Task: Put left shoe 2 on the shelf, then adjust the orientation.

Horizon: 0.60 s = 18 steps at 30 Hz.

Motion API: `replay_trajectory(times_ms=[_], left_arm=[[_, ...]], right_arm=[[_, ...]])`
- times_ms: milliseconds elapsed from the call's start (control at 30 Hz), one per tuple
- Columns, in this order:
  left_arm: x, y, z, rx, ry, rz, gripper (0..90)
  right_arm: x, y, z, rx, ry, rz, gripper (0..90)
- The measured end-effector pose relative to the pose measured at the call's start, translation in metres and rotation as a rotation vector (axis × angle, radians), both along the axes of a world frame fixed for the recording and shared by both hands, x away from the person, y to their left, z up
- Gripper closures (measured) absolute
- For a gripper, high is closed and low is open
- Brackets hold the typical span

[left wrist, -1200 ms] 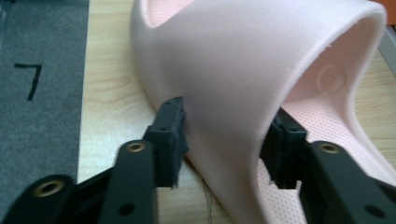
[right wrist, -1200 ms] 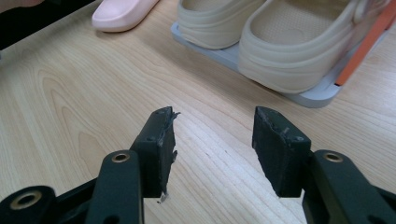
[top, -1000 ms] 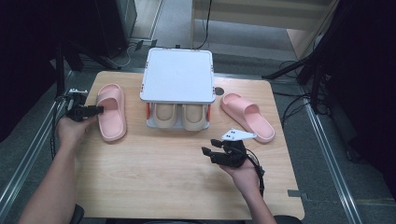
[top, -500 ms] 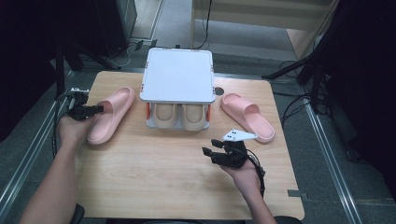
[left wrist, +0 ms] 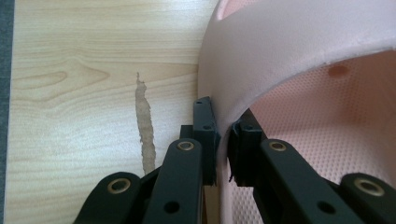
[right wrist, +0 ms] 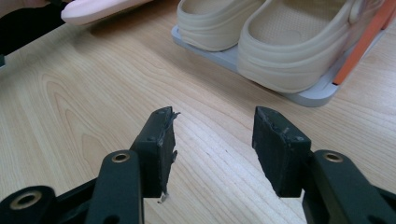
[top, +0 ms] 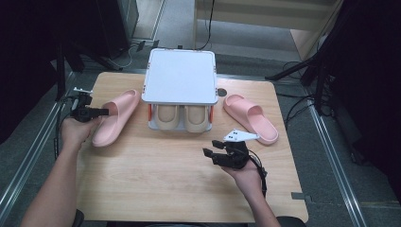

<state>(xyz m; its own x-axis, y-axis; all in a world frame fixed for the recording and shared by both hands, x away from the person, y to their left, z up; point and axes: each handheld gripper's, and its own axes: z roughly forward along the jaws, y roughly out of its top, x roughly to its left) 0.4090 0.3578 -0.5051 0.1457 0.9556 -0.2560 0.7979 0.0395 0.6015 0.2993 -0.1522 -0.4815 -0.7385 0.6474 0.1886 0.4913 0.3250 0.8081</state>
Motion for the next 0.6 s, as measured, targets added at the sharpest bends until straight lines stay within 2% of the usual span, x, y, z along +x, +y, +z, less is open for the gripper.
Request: replay_trajectory(times_ms=[200, 400, 600], left_arm=[[-0.006, -0.003, 0.009, -0.004, -0.002, 0.009, 83.3], [-0.011, -0.011, 0.021, 0.001, -0.021, -0.005, 83.3], [-0.009, -0.016, 0.034, -0.026, -0.014, -0.014, 83.3]], right_arm=[[0.003, 0.005, 0.0, 0.0, 0.001, 0.02, 49.4], [0.004, 0.007, 0.002, 0.017, 0.007, 0.032, 49.4], [0.006, 0.003, 0.003, 0.03, 0.007, 0.027, 49.4]])
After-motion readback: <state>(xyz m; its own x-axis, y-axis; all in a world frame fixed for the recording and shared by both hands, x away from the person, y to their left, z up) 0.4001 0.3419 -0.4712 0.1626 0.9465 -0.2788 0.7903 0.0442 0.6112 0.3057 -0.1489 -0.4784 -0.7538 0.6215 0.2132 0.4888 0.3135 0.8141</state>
